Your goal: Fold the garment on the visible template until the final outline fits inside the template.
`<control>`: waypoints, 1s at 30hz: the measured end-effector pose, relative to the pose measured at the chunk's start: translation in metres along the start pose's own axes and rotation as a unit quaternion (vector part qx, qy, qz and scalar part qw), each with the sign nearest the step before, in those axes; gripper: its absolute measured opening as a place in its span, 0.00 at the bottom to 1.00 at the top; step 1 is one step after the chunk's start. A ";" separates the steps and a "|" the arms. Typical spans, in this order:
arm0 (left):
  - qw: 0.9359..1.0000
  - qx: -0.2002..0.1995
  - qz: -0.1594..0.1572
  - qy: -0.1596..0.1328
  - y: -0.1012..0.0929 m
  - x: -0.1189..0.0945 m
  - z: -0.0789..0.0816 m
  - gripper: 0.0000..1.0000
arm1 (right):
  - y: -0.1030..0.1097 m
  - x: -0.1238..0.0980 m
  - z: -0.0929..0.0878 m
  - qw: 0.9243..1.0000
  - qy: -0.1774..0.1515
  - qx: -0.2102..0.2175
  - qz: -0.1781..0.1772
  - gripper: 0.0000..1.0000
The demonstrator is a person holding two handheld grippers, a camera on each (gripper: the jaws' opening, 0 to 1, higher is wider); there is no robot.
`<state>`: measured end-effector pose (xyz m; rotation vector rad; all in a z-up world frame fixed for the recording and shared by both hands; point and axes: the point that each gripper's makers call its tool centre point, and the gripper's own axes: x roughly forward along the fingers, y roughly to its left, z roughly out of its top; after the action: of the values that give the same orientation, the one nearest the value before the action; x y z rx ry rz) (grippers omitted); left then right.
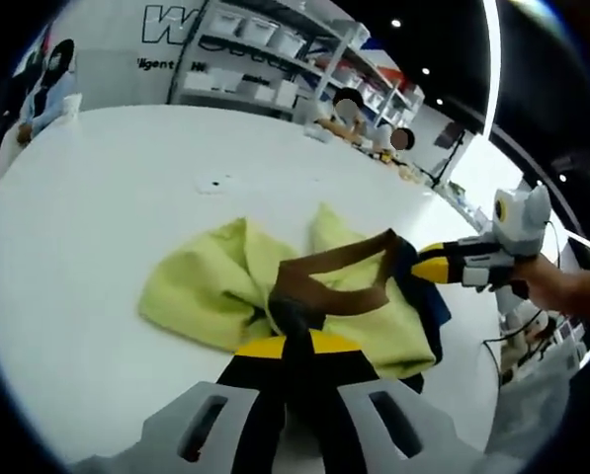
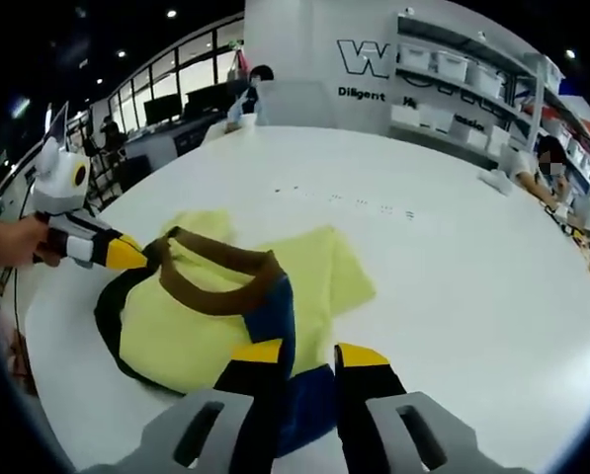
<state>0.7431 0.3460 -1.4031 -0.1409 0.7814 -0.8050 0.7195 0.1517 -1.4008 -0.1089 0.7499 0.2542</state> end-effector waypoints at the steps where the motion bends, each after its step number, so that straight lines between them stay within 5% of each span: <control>1: 1.000 -0.001 0.001 -0.001 0.000 -0.001 0.000 0.11 | -0.001 0.000 0.000 1.000 0.000 0.000 -0.002 0.13; 10: 1.000 -0.019 -0.009 -0.021 0.003 -0.005 0.009 0.13 | 0.011 0.004 0.004 1.000 -0.002 0.011 0.022 0.07; 30: 0.993 -0.110 -0.043 -0.001 0.010 0.004 -0.004 0.17 | 0.025 0.015 0.005 0.998 0.020 0.041 0.049 0.00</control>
<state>0.7478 0.3513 -1.4124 -0.3745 0.8660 -0.7994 0.7268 0.1800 -1.4074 0.0000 0.8063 0.3144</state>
